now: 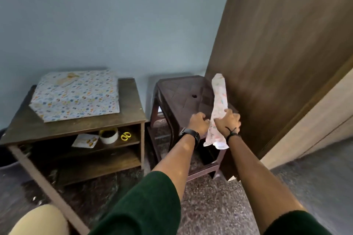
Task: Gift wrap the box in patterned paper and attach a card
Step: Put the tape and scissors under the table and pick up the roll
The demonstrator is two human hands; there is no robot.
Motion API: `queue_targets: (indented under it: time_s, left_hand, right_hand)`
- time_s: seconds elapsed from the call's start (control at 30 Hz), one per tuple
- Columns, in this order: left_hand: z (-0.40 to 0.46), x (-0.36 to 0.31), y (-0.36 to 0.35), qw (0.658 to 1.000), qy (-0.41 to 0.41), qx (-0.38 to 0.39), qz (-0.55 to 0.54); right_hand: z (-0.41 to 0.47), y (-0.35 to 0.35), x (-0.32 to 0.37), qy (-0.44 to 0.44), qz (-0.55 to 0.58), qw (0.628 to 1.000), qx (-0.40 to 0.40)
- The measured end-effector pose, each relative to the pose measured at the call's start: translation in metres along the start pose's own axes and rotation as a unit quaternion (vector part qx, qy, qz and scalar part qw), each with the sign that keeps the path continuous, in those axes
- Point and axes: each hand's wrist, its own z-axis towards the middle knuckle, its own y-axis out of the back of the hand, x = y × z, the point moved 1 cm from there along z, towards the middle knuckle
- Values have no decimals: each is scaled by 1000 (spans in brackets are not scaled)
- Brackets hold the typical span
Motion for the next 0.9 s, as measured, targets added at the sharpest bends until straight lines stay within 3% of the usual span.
queue_targets:
  time_s: [0.13,0.27,0.37,0.43,0.57,0.67,0.8,0.9]
  left_hand:
    - [11,4,-28,995,40,50,-74]
    - [18,7,-26,979,72,52,-184]
    - [18,6,-15,969,75,57,-228]
    - [18,9,-12,965,75,82,-239]
    - [7,14,1,969,68,117,-209]
    - [-7,19,20,956,67,145,-246]
    - [-26,28,61,916,69,41,-394]
    - [-42,38,89,892,91,-5,-443]
  right_hand:
    - [15,-19,-25,-10,116,992,55]
    - [23,-29,-26,-35,200,976,77]
    - [24,-32,-20,-110,379,907,144]
    - [20,-35,-17,-123,427,878,175]
    - [3,-38,-14,-111,443,859,232]
    - [-14,-26,-6,-48,428,852,298]
    - [-43,-6,20,47,356,841,405]
    - [-63,0,43,97,239,856,448]
